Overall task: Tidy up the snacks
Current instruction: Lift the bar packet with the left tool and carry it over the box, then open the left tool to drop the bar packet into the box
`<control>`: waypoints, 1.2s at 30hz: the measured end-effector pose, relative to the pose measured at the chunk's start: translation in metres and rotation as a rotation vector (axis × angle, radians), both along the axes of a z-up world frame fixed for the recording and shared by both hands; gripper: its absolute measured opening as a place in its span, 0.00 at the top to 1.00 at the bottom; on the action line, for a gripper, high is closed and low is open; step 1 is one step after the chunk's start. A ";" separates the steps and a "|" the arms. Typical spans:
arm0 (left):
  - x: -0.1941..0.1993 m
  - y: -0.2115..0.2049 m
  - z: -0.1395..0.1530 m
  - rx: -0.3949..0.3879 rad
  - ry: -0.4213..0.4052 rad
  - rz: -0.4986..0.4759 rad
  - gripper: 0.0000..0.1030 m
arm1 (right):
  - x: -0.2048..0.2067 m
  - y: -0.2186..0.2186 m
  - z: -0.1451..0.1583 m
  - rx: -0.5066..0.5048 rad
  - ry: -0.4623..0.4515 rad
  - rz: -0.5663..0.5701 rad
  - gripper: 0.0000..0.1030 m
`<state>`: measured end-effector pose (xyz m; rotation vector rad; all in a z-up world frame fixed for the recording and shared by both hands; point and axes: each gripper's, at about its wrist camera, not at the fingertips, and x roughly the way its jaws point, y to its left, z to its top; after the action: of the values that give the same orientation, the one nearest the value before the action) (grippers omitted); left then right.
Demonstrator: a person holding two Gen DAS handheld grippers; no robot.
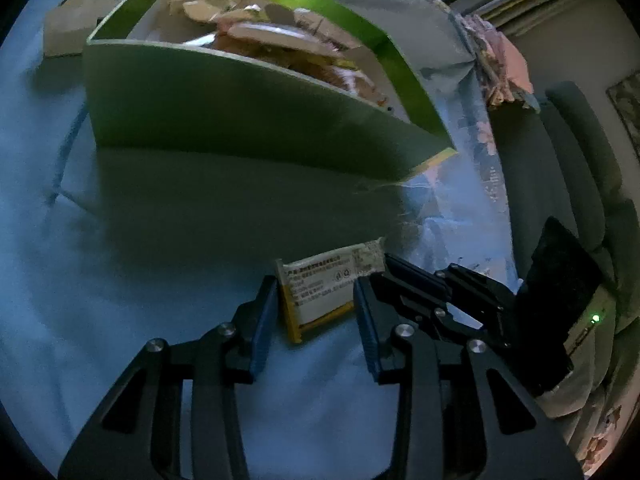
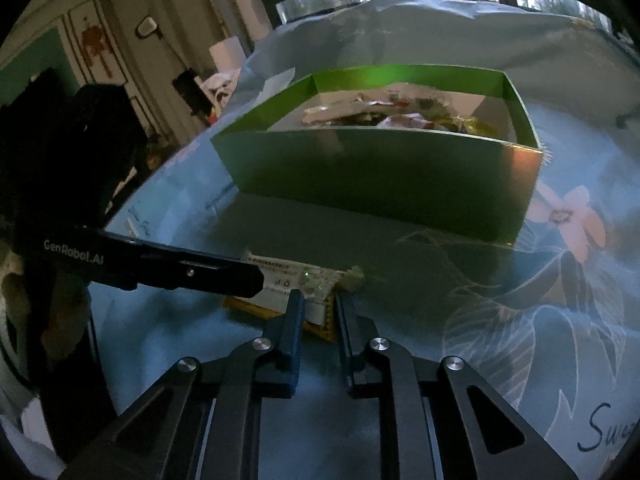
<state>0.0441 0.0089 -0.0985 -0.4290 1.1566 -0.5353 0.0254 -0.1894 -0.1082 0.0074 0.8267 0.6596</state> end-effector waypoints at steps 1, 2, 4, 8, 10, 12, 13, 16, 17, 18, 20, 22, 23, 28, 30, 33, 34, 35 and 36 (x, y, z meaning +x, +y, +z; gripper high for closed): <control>-0.001 0.000 0.003 -0.001 -0.008 0.000 0.65 | -0.002 -0.001 0.003 0.005 -0.011 -0.003 0.83; -0.001 0.000 0.008 0.000 -0.020 0.001 0.65 | -0.004 -0.001 0.007 0.012 -0.017 -0.001 0.83; -0.002 -0.001 0.018 0.002 -0.044 0.000 0.65 | -0.007 -0.002 0.016 0.015 -0.038 -0.003 0.83; 0.000 -0.002 0.049 0.017 -0.127 -0.007 0.65 | -0.009 -0.001 0.044 0.030 -0.094 0.000 0.83; 0.006 -0.001 0.063 0.022 -0.161 -0.005 0.65 | -0.005 -0.001 0.062 0.046 -0.133 -0.006 0.83; 0.016 0.000 0.079 0.034 -0.197 0.003 0.65 | -0.001 0.000 0.077 0.055 -0.163 -0.011 0.83; 0.019 0.000 0.083 0.041 -0.210 0.007 0.65 | 0.003 0.001 0.086 0.057 -0.183 -0.016 0.83; 0.034 0.002 0.099 0.052 -0.251 0.024 0.65 | 0.012 0.006 0.106 0.067 -0.232 -0.018 0.83; 0.038 0.002 0.103 0.053 -0.258 0.029 0.65 | 0.016 0.007 0.111 0.070 -0.243 -0.020 0.83; 0.041 0.002 0.106 0.055 -0.265 0.031 0.65 | 0.021 0.008 0.116 0.078 -0.250 -0.019 0.83; 0.051 0.003 0.111 0.052 -0.280 0.037 0.65 | 0.029 0.008 0.124 0.090 -0.266 -0.025 0.83; 0.060 0.004 0.113 0.057 -0.284 0.040 0.65 | 0.037 0.008 0.129 0.096 -0.278 -0.031 0.83; 0.065 0.004 0.114 0.062 -0.285 0.044 0.65 | 0.041 0.008 0.130 0.098 -0.279 -0.034 0.83; 0.090 0.007 0.110 0.062 -0.271 0.059 0.65 | 0.067 0.011 0.125 0.079 -0.253 -0.038 0.83; 0.102 0.007 0.102 0.068 -0.248 0.063 0.65 | 0.079 0.013 0.120 0.065 -0.234 -0.042 0.83; 0.121 0.004 0.086 0.091 -0.211 0.064 0.65 | 0.098 0.016 0.105 0.044 -0.193 -0.059 0.83; 0.127 0.003 0.079 0.099 -0.196 0.065 0.65 | 0.104 0.016 0.099 0.040 -0.176 -0.064 0.83; 0.132 0.002 0.075 0.104 -0.186 0.065 0.65 | 0.110 0.016 0.093 0.037 -0.161 -0.070 0.83; 0.136 0.001 0.070 0.108 -0.176 0.063 0.65 | 0.114 0.017 0.088 0.032 -0.149 -0.076 0.83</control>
<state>0.1797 0.0096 -0.0286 -0.3179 0.9939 -0.4444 0.1391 -0.1724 -0.0206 0.0180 0.6689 0.5944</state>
